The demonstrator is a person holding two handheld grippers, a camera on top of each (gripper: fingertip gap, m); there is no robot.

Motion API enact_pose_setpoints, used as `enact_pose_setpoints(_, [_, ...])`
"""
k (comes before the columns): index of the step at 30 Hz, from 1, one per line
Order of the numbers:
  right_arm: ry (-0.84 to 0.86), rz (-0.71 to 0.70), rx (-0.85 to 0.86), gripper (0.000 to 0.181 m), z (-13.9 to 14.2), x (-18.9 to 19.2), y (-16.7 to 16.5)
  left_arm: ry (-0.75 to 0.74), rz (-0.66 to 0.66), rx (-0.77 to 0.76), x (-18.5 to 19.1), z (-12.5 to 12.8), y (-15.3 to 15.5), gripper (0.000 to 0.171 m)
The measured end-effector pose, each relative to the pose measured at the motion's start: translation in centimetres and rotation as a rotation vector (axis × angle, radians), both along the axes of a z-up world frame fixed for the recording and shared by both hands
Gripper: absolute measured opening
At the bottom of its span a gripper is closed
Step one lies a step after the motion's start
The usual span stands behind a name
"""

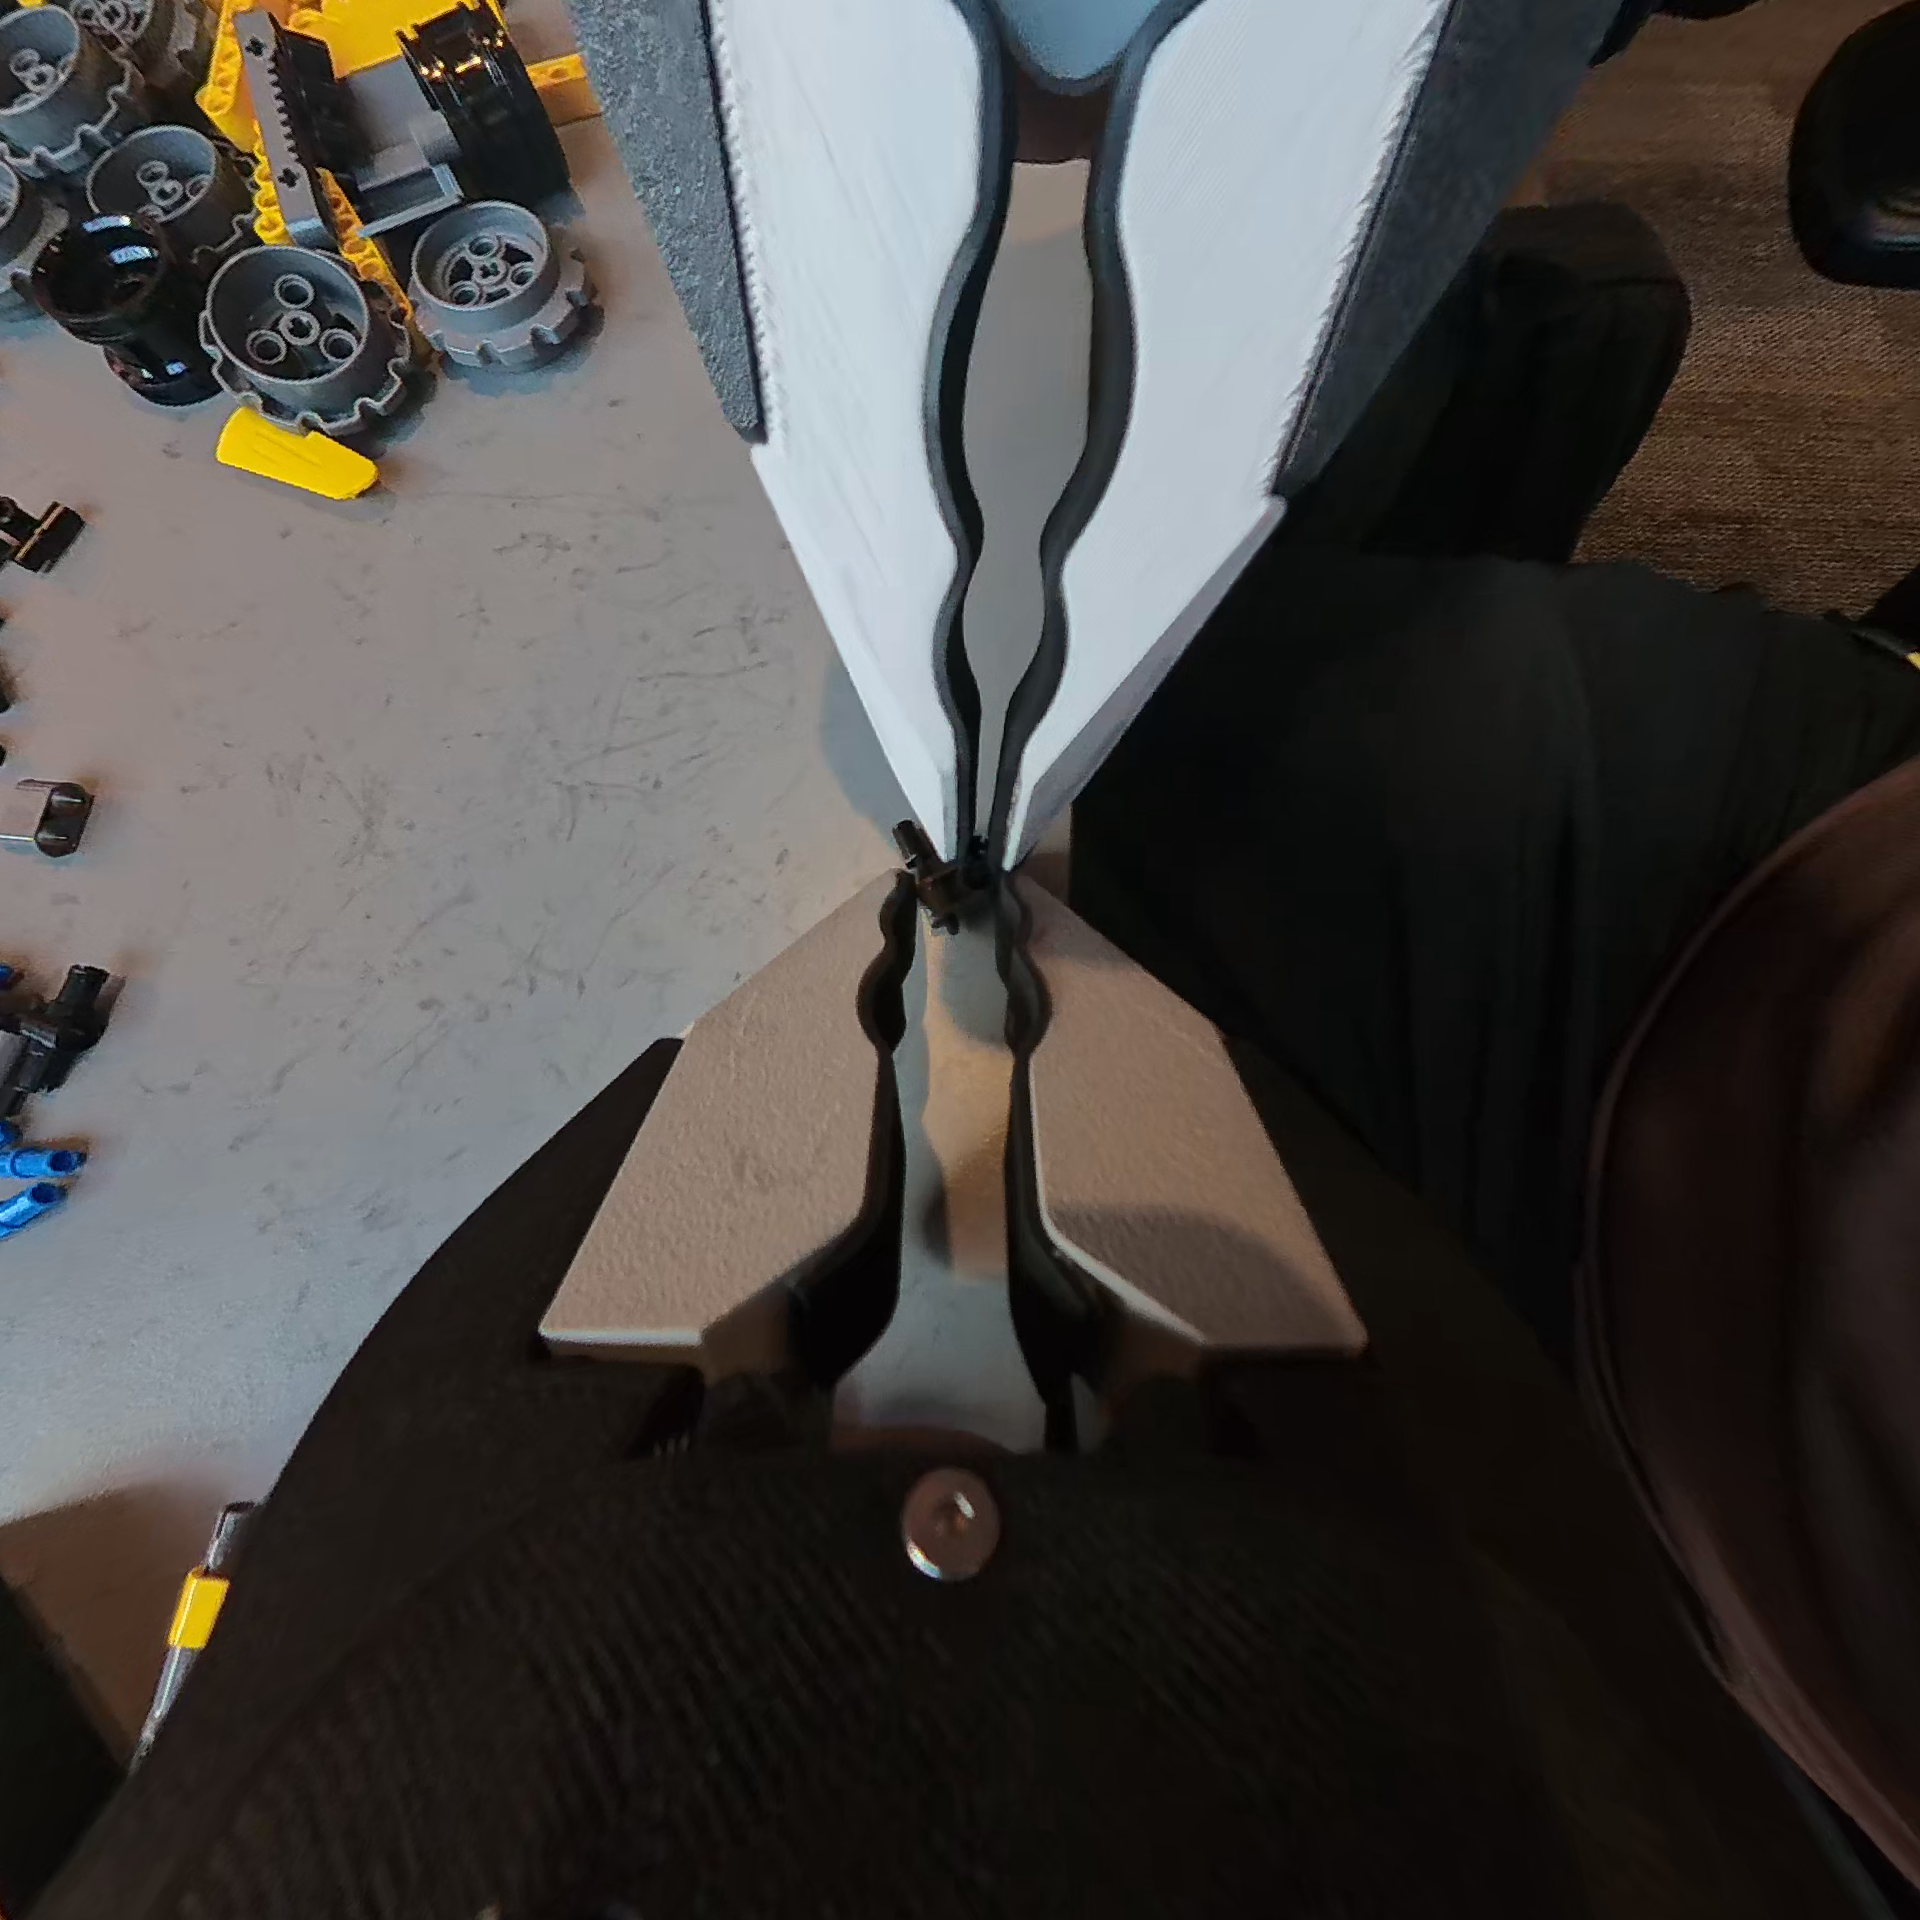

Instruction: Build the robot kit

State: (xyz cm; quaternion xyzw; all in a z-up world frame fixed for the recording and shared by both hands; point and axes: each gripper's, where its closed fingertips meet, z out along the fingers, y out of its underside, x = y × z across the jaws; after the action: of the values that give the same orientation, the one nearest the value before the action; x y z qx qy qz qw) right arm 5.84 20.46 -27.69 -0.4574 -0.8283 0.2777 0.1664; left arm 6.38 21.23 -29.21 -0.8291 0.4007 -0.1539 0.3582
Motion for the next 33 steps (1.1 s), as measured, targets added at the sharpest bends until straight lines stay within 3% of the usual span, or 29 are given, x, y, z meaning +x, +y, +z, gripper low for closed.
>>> enact_pose_setpoints(9, [-0.044,-0.073,-0.230,0.000,-0.6,0.3,-0.1,0.014,-0.013,0.022,0.3,0.0,-0.1,0.013])
enact_pose_setpoints(13, [-0.027,-0.117,-0.169,0.000,-0.6,-0.5,0.4,0.006,0.018,0.011,-0.6,0.0,0.4,0.013])
enact_pose_setpoints(16, [-0.056,-0.173,-0.281,0.001,-0.5,-0.5,0.5,0.007,0.029,0.015,-0.6,0.0,0.5,0.013])
enact_pose_setpoints(22, [0.062,-0.257,-0.428,0.002,1.0,0.0,1.6,-0.003,0.042,0.003,-0.6,0.0,0.3,0.013])
enact_pose_setpoints(27, [0.143,-0.261,-0.375,0.000,1.9,0.2,1.4,-0.002,0.045,0.004,-0.6,0.0,0.4,0.013])
enact_pose_setpoints(33, [0.129,-0.266,-0.215,0.006,0.7,-0.1,2.2,0.026,0.025,-0.005,-0.6,0.1,0.1,0.013])
